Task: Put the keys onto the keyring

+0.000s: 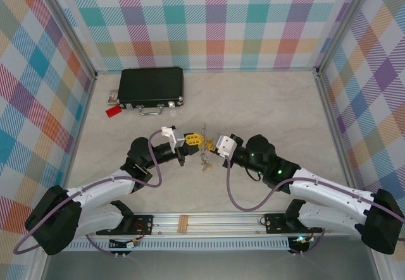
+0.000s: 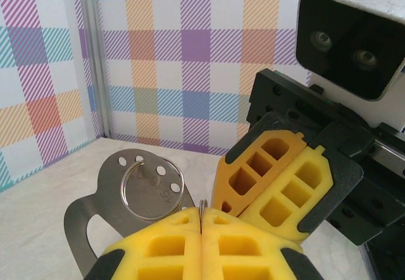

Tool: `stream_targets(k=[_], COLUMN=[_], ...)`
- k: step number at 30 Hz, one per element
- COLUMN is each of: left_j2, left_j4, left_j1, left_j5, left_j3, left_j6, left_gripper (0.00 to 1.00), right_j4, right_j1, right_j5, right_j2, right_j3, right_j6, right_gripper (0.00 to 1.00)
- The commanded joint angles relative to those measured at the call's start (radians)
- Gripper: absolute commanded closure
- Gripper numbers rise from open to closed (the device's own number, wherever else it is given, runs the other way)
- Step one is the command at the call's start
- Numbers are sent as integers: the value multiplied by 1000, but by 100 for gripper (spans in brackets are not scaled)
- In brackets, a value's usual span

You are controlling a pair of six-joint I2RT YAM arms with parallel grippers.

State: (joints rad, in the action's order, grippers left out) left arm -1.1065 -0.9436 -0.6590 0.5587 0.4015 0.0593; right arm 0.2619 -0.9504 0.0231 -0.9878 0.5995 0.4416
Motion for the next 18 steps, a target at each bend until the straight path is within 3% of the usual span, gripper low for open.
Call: stream_targets(k=[1,7,12,14,18], left_j2=[-11,-25,-22,-27,-46], left_j4=[-134,-158,-171,-177,-210], left_j1=[-1,-1,-1,-1,-1], left_j5=[-26,-23,-28,-29,-34], left_j3=[-1,-3,-8,-8,-8], left_j6=[-29,-39,-44,-47,-59], left_gripper=[100,100,100,100,100], right_j4=[-20,-1,-5,-4,-38], right_j1=[-10,-11,-11,-10,-8], right_j5=[-62,-85,-12,30,76], right_j2=[-24,-25,24,58,119], right_j3=[21,25,-13,-34,-54], right_j6=[-28,-60,-84,-97,-111], right_gripper=[99,96,75,61,60])
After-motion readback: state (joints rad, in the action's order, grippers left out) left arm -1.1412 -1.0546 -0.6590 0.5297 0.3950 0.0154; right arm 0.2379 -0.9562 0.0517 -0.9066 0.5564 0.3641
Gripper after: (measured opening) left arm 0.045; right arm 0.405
